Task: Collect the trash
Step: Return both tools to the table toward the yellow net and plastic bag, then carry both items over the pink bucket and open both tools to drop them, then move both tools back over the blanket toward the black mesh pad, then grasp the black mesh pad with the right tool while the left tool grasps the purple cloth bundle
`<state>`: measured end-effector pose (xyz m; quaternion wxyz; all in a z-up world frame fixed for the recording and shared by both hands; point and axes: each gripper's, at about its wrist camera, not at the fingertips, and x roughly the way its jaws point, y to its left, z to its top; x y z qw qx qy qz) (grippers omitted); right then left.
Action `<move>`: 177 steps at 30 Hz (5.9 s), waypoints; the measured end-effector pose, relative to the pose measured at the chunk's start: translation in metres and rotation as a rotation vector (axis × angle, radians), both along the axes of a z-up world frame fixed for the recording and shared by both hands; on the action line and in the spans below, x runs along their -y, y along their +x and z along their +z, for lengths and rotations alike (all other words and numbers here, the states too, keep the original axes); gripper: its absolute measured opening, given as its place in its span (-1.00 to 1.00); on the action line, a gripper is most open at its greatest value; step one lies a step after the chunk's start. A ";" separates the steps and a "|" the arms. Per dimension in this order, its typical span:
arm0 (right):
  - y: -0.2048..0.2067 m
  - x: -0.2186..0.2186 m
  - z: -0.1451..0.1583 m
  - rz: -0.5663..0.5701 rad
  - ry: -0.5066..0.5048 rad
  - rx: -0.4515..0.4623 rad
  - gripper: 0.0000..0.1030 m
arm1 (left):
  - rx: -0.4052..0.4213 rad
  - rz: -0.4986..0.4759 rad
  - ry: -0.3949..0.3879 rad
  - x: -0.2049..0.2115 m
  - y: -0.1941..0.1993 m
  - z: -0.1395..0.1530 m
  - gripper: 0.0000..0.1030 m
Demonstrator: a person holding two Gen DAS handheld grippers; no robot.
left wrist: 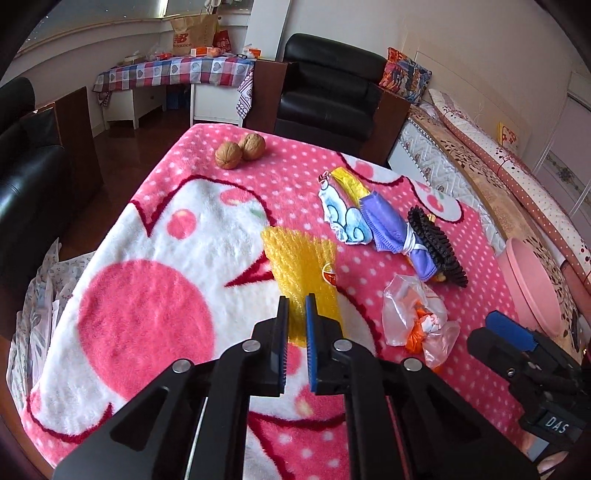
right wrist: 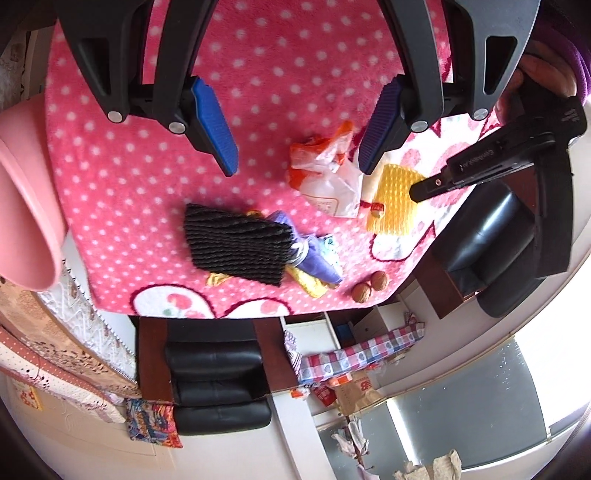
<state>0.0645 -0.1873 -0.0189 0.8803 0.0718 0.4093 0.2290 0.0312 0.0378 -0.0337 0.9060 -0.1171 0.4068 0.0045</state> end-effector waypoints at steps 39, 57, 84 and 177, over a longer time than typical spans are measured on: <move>-0.018 0.074 0.030 -0.150 0.052 0.033 -0.50 | 0.171 -0.242 -0.013 0.077 0.002 0.050 -0.85; -0.028 0.204 0.044 -0.481 0.032 0.097 -0.50 | 0.225 -0.497 -0.061 0.198 0.030 0.070 -0.85; -0.012 0.280 0.010 -0.665 -0.019 0.052 -0.46 | 0.147 -0.645 -0.064 0.306 0.067 0.035 -0.82; 0.058 0.024 -0.004 -0.014 -0.019 -0.020 -0.80 | 0.040 -0.163 -0.089 0.058 0.047 0.002 -0.27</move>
